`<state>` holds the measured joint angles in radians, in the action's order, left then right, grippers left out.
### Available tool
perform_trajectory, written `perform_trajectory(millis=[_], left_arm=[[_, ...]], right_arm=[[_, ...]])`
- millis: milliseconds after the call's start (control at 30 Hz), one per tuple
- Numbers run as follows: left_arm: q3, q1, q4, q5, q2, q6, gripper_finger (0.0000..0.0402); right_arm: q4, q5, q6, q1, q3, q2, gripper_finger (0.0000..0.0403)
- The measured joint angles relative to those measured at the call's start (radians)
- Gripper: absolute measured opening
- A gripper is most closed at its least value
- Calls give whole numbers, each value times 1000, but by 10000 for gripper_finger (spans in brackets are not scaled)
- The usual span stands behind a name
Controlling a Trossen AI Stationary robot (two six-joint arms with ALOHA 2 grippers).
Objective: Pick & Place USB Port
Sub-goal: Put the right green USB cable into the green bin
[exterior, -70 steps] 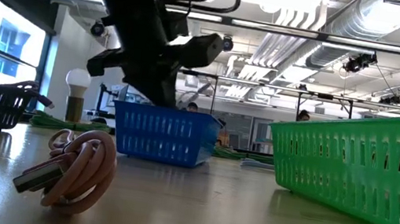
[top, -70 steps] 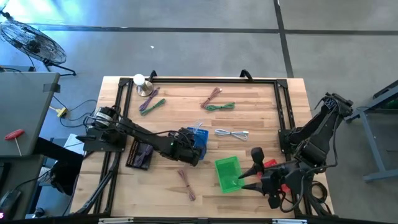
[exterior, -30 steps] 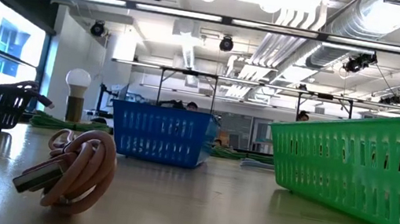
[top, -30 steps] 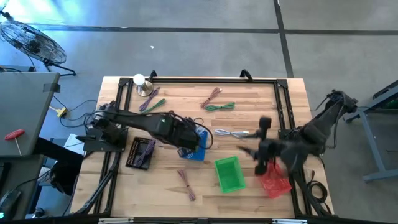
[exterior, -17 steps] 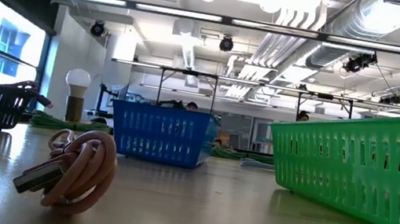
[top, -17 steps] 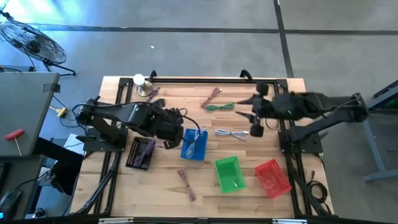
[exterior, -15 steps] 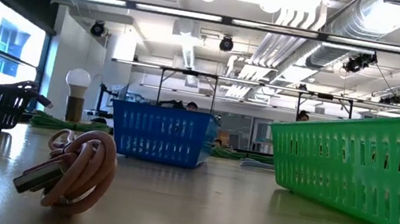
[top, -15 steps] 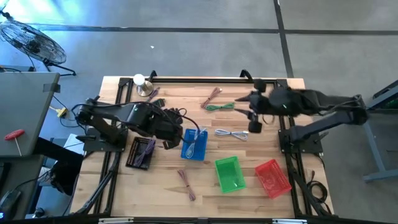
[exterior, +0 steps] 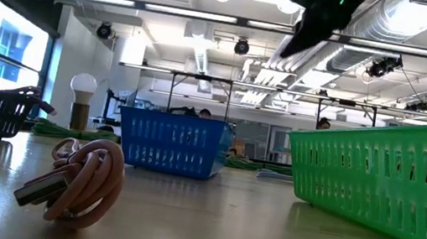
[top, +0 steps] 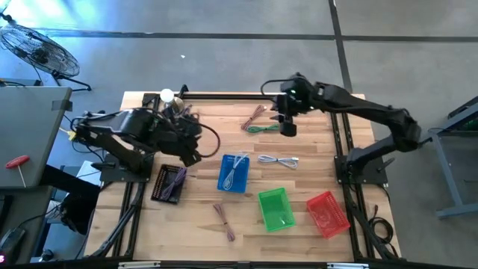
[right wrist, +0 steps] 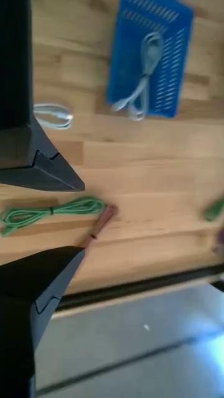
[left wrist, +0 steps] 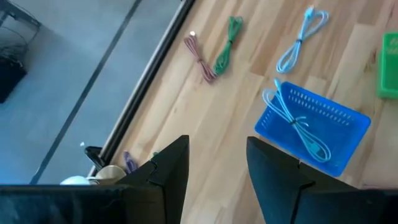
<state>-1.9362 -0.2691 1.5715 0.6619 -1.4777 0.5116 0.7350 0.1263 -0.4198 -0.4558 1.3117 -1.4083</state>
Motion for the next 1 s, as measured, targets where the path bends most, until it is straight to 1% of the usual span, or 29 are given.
perform_trajectory(millis=[167, 333, 433, 600, 700, 1000], left_arm=[[0, 0, 0, 34, 50, -11, 154], [0, 0, 0, 80, 87, -18, 154], [0, 0, 0, 85, 105, -16, 154], [0, 0, 0, 75, 109, -3, 154], [0, 0, 0, 58, 109, -6, 154], [0, 0, 0, 56, 107, -8, 154]], right_arm=[[-2, 12, -76, -69, 0, -136, 146], [-23, 12, -100, -109, 0, -255, 146], [-32, 13, -105, -131, 0, -311, 146], [-27, 11, -93, -151, 0, -370, 146], [-24, 12, -96, -148, 0, -396, 146], [-22, 3, -112, -126, -1, -477, 146]])
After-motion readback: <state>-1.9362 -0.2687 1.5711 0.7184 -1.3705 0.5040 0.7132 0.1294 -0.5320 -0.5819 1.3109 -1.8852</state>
